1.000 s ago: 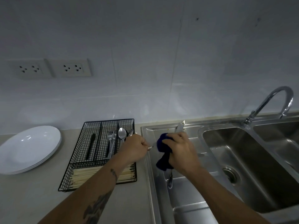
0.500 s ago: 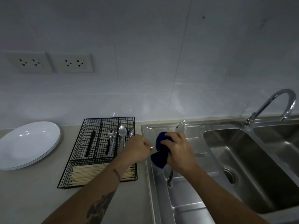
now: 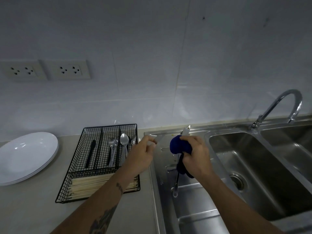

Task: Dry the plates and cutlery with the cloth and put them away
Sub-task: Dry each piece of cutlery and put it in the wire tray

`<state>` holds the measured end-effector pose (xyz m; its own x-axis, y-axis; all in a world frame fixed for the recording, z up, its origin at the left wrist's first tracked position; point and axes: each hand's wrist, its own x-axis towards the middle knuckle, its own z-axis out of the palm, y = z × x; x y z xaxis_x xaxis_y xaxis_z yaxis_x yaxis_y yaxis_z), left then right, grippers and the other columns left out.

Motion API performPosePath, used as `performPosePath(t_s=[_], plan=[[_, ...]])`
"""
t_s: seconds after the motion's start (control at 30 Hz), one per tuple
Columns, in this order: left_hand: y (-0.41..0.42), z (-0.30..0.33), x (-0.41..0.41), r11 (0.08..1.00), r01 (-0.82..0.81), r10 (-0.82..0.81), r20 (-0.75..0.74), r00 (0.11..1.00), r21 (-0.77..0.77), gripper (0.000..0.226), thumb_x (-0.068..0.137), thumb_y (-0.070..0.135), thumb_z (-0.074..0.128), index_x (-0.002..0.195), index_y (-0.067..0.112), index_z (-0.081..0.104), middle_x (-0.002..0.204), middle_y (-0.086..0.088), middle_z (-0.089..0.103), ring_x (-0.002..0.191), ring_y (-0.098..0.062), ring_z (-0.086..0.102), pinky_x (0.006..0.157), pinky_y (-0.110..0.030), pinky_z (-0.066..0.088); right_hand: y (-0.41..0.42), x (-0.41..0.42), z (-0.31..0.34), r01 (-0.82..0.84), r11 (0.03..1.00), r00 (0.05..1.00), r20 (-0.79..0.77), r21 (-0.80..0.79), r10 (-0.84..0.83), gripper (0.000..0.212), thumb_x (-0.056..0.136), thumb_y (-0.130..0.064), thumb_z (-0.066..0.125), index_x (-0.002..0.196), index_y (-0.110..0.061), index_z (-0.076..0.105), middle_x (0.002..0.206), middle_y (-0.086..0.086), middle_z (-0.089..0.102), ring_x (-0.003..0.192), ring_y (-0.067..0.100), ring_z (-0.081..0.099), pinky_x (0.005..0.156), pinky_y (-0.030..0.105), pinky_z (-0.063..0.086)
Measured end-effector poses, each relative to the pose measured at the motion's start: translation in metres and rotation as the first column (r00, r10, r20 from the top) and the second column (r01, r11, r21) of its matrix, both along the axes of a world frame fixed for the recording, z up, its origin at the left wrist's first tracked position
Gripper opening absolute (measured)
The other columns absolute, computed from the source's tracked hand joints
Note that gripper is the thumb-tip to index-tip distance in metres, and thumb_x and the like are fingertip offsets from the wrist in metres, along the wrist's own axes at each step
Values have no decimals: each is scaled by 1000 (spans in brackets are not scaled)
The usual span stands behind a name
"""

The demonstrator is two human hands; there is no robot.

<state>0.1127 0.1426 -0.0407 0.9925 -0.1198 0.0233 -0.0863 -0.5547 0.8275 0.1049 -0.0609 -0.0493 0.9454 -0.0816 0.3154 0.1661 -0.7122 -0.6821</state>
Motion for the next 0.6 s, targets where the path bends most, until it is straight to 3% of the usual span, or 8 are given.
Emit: performPosePath(t_s=[0.1, 0.23, 0.33, 0.4, 0.5, 0.6], plan=[[-7, 7, 2, 999, -37, 38, 25, 999, -38, 15, 105, 25, 38, 107, 29, 53, 71, 7, 56, 48, -7, 41, 47, -24, 35, -1, -3, 5, -4, 991, 998, -57, 134, 12, 52, 72, 11, 61, 111, -23, 55, 101, -6, 61, 93, 9, 59, 75, 10, 43], [-17, 18, 1, 998, 21, -24, -45, 999, -60, 18, 104, 39, 37, 105, 28, 51, 66, 9, 45, 56, -9, 41, 56, -27, 35, 0, -1, 3, -6, 987, 997, -80, 158, 19, 43, 77, 10, 59, 101, -24, 49, 92, -5, 61, 84, 7, 58, 63, 9, 42], [-22, 19, 2, 998, -7, 9, 31, 999, -61, 19, 105, 31, 37, 97, 23, 53, 65, 9, 47, 55, -8, 43, 53, -23, 33, 0, 0, 1, -48, 981, 984, -159, 185, 78, 38, 84, 11, 50, 98, -24, 44, 87, -2, 60, 76, 13, 58, 60, 18, 41], [-24, 19, 3, 993, -91, 97, 68, 993, -79, 22, 103, 19, 41, 96, 15, 62, 75, 9, 52, 61, -4, 48, 52, -15, 34, -2, -2, -1, -91, 983, 977, -174, 161, 119, 42, 84, 12, 46, 97, -28, 46, 91, -1, 60, 79, 16, 58, 64, 20, 42], [-23, 23, 8, 977, -176, 180, 26, 983, -125, 22, 98, 11, 51, 94, 12, 72, 94, 9, 57, 73, 2, 53, 56, -4, 38, -6, -3, -11, -122, 991, 973, -191, 59, 131, 46, 87, 10, 47, 107, -29, 60, 108, -1, 57, 95, 15, 55, 78, 13, 39], [-19, 29, 14, 973, -173, 172, -20, 985, -154, 22, 95, 7, 55, 91, 19, 74, 84, 5, 66, 49, 2, 50, 44, -9, 38, -9, -3, -17, -78, 996, 969, -232, 46, 86, 38, 85, -1, 50, 107, -26, 68, 114, 3, 59, 100, 15, 55, 82, 17, 39]])
